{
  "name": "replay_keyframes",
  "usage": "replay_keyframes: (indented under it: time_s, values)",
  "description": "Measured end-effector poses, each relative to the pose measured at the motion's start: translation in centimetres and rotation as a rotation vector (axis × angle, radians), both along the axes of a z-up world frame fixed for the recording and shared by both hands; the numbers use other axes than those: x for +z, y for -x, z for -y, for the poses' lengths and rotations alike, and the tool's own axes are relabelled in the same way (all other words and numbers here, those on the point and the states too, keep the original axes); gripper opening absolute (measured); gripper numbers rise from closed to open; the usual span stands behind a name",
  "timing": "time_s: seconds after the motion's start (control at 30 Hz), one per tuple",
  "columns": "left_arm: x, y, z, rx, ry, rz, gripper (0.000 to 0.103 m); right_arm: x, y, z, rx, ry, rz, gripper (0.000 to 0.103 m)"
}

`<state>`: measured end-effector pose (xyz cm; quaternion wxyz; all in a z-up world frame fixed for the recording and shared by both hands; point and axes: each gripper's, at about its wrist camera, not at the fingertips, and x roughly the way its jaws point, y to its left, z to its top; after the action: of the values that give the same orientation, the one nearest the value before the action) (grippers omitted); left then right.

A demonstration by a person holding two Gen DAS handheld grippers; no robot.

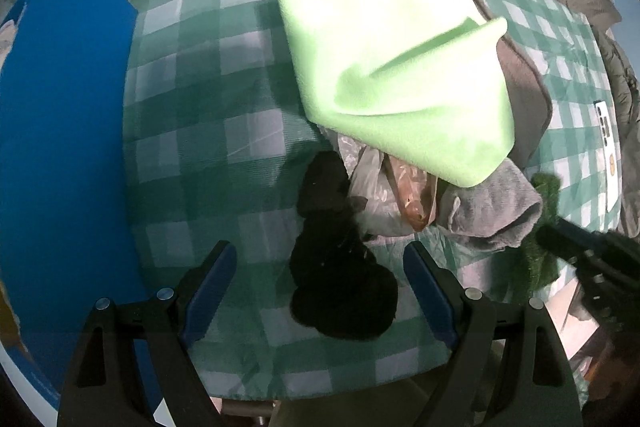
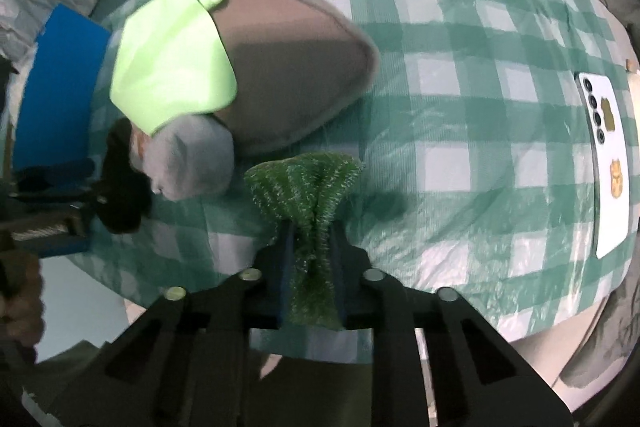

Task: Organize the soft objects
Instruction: 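Grasp the green knitted pad with the right tool, then grasp the black glove with the left tool while the right tool holds the pad, then lift and carry the green pad and black glove with both tools over the box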

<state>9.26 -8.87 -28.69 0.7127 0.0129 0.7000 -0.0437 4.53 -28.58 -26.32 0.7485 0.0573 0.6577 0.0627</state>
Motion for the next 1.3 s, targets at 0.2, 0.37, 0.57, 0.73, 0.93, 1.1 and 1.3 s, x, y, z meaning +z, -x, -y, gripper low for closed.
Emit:
replay_keyframes:
  time_s: [0.2, 0.37, 0.57, 0.73, 0.93, 1.1, 1.3]
  values:
    - [-0.9, 0.1, 0.7, -0.039, -0.003, -0.013, 0.055, -0.2, -0.3, -0.2, 0.01, -0.01, 0.003, 0.013]
    - [-0.3, 0.8, 0.8, -0.043, 0.006, 0.021, 0.041, -1.1, -0.6, -0.4, -0.001, -0.016, -0.012, 0.022]
    - [0.1, 2.2, -0.5, -0.027, 0.007, 0.035, 0.041, -0.4, -0.8, -1.1, -0.006, -0.031, 0.017, 0.071]
    - [0.4, 3.2, -1.8, -0.019, 0.008, 0.039, 0.041, -1.9, -1.3, -3.2, 0.032, 0.008, -0.015, 0.072]
    - [0.7, 3.8, -1.4, -0.019, 0.004, 0.051, 0.041, -3.8, -1.5, -4.6, 0.043, 0.076, -0.049, 0.072]
    - [1.0, 4.4, -2.0, -0.019, 0.011, 0.058, 0.041, -4.2, -1.9, -6.5, 0.076, 0.139, -0.03, 0.07]
    - [1.7, 4.4, -2.4, -0.021, 0.017, 0.069, 0.041, -3.9, -1.7, -7.2, 0.074, 0.192, -0.01, 0.035]
